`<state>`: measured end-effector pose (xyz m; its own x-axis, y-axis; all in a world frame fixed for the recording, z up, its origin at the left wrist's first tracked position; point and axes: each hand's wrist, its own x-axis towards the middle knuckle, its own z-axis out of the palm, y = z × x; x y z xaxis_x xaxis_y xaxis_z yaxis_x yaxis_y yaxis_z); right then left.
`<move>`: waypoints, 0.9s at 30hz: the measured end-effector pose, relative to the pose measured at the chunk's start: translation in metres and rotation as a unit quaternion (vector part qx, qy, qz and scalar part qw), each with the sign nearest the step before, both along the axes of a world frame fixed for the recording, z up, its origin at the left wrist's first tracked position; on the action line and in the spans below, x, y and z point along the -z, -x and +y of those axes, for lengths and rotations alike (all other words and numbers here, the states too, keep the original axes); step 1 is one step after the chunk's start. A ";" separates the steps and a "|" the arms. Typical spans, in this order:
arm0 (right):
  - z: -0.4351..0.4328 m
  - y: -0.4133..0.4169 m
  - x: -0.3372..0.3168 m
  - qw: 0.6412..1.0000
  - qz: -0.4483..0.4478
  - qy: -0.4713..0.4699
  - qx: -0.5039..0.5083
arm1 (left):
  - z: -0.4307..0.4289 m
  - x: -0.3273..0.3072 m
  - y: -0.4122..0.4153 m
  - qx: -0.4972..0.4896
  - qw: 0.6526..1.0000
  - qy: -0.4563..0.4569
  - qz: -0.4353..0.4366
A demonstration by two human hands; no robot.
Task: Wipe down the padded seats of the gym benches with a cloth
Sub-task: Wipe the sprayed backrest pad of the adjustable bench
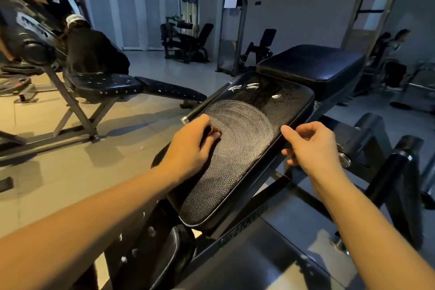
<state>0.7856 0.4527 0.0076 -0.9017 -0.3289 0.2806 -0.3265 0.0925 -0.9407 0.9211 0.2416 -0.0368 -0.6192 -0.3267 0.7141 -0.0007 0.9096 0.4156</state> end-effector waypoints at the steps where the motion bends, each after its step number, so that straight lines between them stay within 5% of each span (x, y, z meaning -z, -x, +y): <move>1: 0.000 -0.001 0.001 1.000 -0.001 0.003 0.000 | 0.010 0.010 -0.008 0.046 0.998 0.026 -0.023; 5: -0.003 -0.004 0.004 1.000 0.008 0.008 0.002 | -0.008 0.048 -0.046 0.100 0.982 0.111 -0.114; 11: -0.002 -0.004 0.002 1.000 0.006 -0.004 -0.001 | -0.068 0.021 -0.035 -0.146 0.986 -0.045 -0.058; 15: -0.001 -0.004 0.001 1.000 0.005 -0.008 -0.002 | -0.012 0.035 -0.025 -0.030 0.995 0.059 -0.079; 19: -0.001 -0.003 0.002 1.000 0.024 -0.020 0.001 | -0.022 0.053 -0.037 0.074 0.963 0.196 -0.168; 24: -0.001 -0.004 0.002 0.999 0.025 -0.023 0.002 | -0.050 0.022 -0.030 -0.088 0.995 -0.043 -0.017; 27: -0.001 -0.004 0.001 0.999 0.023 -0.022 0.004 | -0.012 0.017 -0.021 -0.047 0.998 -0.052 -0.005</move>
<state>0.7894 0.4515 0.0065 -0.8913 -0.3339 0.3066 -0.3675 0.1361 -0.9200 0.9424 0.2294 -0.0535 -0.5892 -0.4559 0.6671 -0.0887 0.8571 0.5074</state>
